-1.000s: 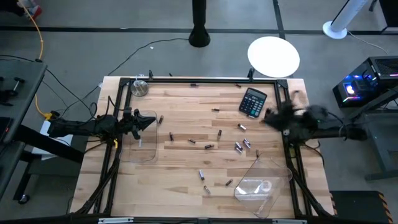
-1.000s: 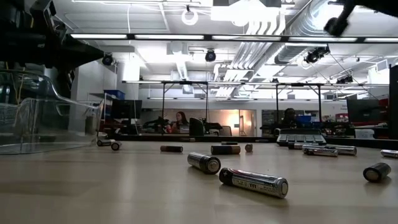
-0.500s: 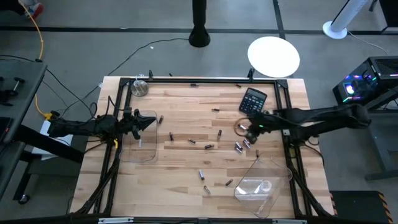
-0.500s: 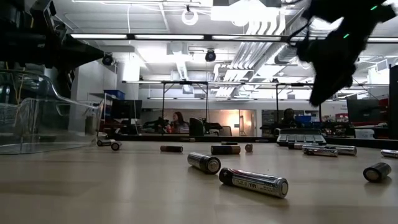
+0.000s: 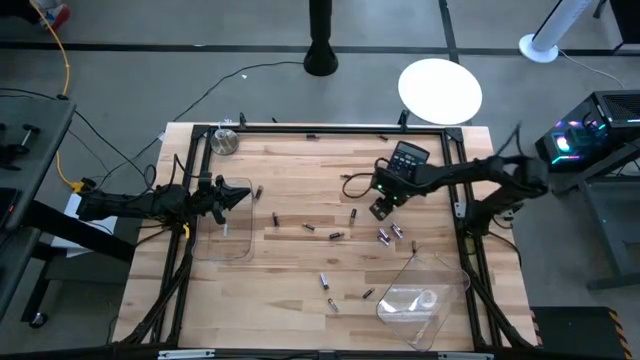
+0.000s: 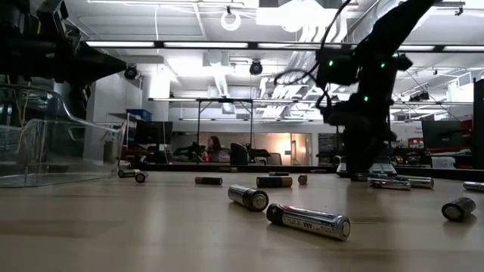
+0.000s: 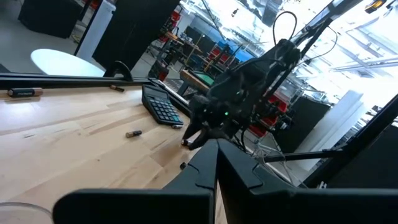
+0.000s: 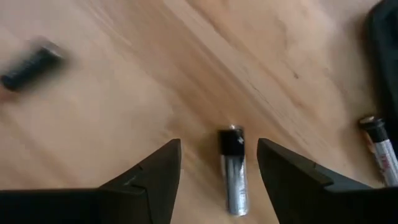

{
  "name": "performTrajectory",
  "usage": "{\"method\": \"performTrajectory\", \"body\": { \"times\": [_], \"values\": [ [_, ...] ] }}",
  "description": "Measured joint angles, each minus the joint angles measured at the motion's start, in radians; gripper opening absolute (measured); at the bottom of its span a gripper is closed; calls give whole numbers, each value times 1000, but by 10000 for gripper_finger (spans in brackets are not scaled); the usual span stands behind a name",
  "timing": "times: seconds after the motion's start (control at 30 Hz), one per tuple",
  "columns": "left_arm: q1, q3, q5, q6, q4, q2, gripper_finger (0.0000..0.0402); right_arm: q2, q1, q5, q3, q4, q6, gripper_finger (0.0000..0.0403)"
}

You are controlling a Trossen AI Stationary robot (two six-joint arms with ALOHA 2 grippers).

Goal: Sort batteries
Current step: Put the silver battery into the right transparent bin

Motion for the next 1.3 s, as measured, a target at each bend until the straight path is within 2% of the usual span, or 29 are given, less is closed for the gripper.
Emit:
{"method": "performTrajectory", "body": {
  "times": [0.13, 0.2, 0.3, 0.33, 0.43, 0.57, 0.63, 0.77, 0.83, 0.93, 1.1, 1.2, 1.3],
  "values": [
    [0, 0, 0, 0, 0, 0, 0, 74, -7, -12, 11, -18, 0, 185],
    [0, 0, 0, 0, 0, 0, 0, 89, -2, -18, 14, -37, -4, 139],
    [0, 0, 0, 0, 0, 0, 0, 71, 21, -14, 12, -52, 0, 37],
    [0, 0, 0, 0, 0, 0, 0, 51, 25, -26, 9, -62, -3, 25],
    [0, 0, 0, 0, 0, 1, 0, -39, 30, -63, 28, -186, 4, 24],
    [0, 0, -1, 0, 0, 4, 0, -223, 59, -36, 142, -281, 8, 23],
    [0, 0, 1, 0, 0, 6, 0, -304, 107, -34, 182, -363, 25, 23],
    [0, 0, 1, 0, 0, 10, 0, -452, 240, -50, 262, -346, 136, 23],
    [0, 0, 0, 0, 1, 10, 0, -491, 334, -98, 277, -344, 213, 23],
    [0, 0, 1, 0, 0, 13, 0, -504, 507, -152, 274, -331, 346, 23],
    [0, 0, 0, 0, 0, 13, 0, -445, 782, -152, 207, -264, 601, 23],
    [0, 0, 0, 0, 0, 14, 0, -379, 878, -152, 168, -254, 690, 23],
    [0, 0, 0, 0, 0, 14, 0, -309, 923, -169, 128, -249, 754, 23]
  ]
}}
